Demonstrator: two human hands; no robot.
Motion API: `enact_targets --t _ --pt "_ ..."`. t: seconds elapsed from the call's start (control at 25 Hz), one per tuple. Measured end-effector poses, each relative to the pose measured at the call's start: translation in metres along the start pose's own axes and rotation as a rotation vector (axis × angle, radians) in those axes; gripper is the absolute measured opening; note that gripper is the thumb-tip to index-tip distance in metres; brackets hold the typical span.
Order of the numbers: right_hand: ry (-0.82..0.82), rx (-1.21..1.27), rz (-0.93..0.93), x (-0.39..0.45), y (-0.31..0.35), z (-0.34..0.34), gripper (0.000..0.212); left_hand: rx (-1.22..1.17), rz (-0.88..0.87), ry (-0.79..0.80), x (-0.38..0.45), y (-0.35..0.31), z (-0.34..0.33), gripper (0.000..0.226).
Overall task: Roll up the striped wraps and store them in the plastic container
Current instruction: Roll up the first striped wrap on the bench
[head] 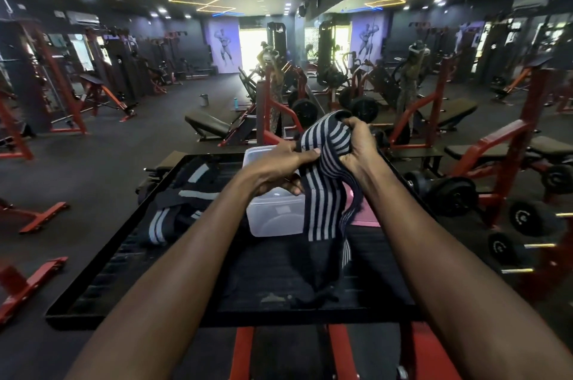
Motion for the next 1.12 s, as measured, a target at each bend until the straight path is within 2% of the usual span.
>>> enact_targets --t 0.08,0.2,0.28,0.36,0.44,0.52,0.6,0.72,0.88,0.96,1.0,1.08,1.12 --pt "-0.102 -0.036 0.04 0.001 0.015 0.024 0.043 -0.006 0.03 0.005 0.011 0.006 -0.023 0.031" --pt "-0.11 -0.118 0.061 -0.01 0.027 0.052 0.014 0.001 0.058 0.019 0.024 0.012 -0.064 0.036" --pt "-0.184 -0.169 0.116 -0.007 0.032 0.078 0.014 0.052 0.033 0.014 0.034 0.02 -0.085 0.032" --pt "-0.281 -0.296 0.17 0.0 0.037 0.102 0.038 0.147 0.013 0.015 0.043 0.033 -0.1 0.026" --pt "-0.425 -0.607 0.175 0.009 0.039 0.121 0.066 0.252 0.028 -0.008 0.05 0.048 -0.108 0.026" --pt "-0.612 -1.0 0.191 0.005 0.045 0.132 0.073 0.394 0.027 -0.068 0.055 0.055 -0.111 0.028" --pt "-0.695 -1.212 0.232 -0.004 0.052 0.134 0.074 0.608 0.024 -0.082 0.058 0.059 -0.111 0.036" --pt "-0.504 -1.083 0.255 0.0 0.058 0.133 0.066 0.81 -0.018 -0.055 0.058 0.063 -0.116 0.042" --pt "-0.239 -0.822 0.116 0.007 0.045 0.133 0.023 0.974 -0.197 -0.087 0.059 0.049 -0.127 0.042" --pt "-0.125 -0.695 0.025 0.003 0.037 0.129 0.009 0.807 -0.248 -0.197 0.065 0.035 -0.124 0.03" --pt "-0.096 -0.637 0.009 0.0 0.035 0.128 0.006 0.617 -0.223 -0.286 0.067 0.03 -0.117 0.023" --pt "-0.107 -0.551 0.025 0.0 0.036 0.127 0.006 0.225 -0.115 -0.392 0.069 0.029 -0.11 0.019" --pt "-0.132 -0.533 0.042 0.0 0.036 0.125 0.007 0.139 -0.08 -0.364 0.071 0.029 -0.111 0.022"
Point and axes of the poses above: each hand's wrist, its own x-axis towards the middle knuckle, its own z-axis out of the back of the hand, y = z × x, the point moved 6 cm from there along x, towards the middle knuckle, and after that the axes turned 15 degrees about -z, right-handed, at the moved point
